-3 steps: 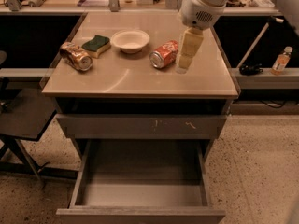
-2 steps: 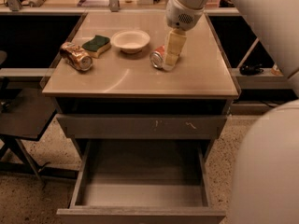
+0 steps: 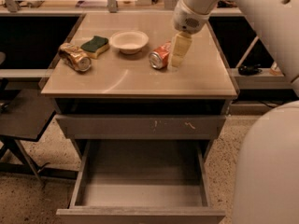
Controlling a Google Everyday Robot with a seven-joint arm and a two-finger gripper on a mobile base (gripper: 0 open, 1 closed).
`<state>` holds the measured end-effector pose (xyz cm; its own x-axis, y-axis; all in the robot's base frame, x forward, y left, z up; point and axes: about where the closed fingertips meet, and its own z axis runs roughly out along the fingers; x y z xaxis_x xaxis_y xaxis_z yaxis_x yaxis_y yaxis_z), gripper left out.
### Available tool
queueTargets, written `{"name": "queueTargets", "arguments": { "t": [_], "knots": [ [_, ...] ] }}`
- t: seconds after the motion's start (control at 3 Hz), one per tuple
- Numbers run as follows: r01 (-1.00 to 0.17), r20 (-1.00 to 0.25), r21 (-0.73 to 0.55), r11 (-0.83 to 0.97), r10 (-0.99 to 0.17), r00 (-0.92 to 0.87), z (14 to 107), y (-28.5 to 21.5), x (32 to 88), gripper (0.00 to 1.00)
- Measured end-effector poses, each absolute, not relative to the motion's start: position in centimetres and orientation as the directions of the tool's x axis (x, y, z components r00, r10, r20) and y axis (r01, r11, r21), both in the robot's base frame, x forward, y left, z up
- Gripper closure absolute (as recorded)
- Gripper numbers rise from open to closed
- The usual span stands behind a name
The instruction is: Place coke can into middle drawer
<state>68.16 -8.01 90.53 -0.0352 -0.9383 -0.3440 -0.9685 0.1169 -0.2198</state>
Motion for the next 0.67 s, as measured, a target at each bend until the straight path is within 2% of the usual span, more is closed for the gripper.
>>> {"name": "queueTargets", "arguments": {
  "t": [0.67],
  "knots": [
    [-0.983,-0.361,-0.140,0.119,-0.930,-0.061,84.6,-10.9,73.3,0.00]
  ]
}}
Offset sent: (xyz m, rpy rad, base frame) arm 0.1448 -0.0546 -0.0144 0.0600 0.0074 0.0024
